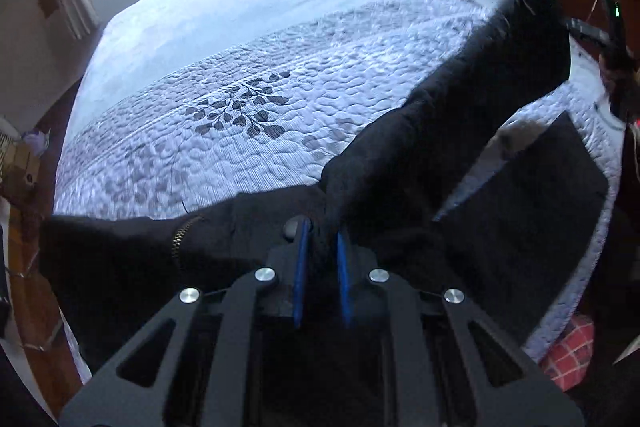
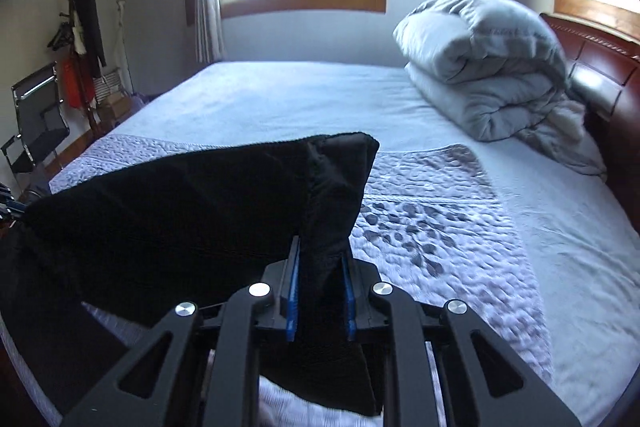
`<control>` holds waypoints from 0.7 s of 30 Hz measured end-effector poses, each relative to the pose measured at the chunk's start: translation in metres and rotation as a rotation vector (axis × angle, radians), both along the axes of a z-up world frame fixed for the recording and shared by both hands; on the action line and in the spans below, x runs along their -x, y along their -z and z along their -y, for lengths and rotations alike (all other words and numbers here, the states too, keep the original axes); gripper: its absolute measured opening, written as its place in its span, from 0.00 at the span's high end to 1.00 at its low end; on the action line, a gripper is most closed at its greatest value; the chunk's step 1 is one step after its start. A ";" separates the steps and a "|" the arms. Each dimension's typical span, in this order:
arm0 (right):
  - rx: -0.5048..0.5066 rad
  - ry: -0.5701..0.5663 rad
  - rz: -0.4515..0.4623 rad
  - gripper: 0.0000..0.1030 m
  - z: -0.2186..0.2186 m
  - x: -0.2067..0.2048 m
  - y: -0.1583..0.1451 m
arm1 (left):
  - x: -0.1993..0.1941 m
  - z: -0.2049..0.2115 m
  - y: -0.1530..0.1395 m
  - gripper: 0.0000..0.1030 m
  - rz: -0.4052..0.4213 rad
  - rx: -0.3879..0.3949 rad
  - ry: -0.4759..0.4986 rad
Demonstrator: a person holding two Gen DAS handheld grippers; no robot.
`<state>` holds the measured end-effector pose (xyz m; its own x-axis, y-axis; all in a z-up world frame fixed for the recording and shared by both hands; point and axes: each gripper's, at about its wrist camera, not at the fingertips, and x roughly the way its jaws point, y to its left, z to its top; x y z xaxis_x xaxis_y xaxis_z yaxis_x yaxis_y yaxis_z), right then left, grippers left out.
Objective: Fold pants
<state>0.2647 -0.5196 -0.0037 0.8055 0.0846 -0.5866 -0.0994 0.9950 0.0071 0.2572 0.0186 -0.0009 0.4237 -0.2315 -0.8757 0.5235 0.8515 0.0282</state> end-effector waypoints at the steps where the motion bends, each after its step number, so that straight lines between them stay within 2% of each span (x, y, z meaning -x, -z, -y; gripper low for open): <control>1: -0.004 0.008 0.008 0.83 0.001 0.011 -0.001 | 0.010 -0.001 -0.004 0.88 0.007 0.010 -0.006; 6: -0.003 0.043 0.018 0.83 0.003 0.059 0.002 | 0.068 -0.003 -0.015 0.88 0.023 0.067 -0.040; 11: 0.013 0.070 -0.004 0.83 0.002 0.099 0.016 | 0.119 -0.003 -0.007 0.88 -0.002 0.111 -0.073; 16: 0.029 0.086 -0.035 0.83 -0.001 0.138 0.034 | 0.161 -0.005 0.024 0.87 -0.064 0.133 -0.096; 21: 0.059 0.069 -0.118 0.83 -0.005 0.165 0.066 | 0.183 -0.009 0.075 0.84 -0.168 0.181 -0.150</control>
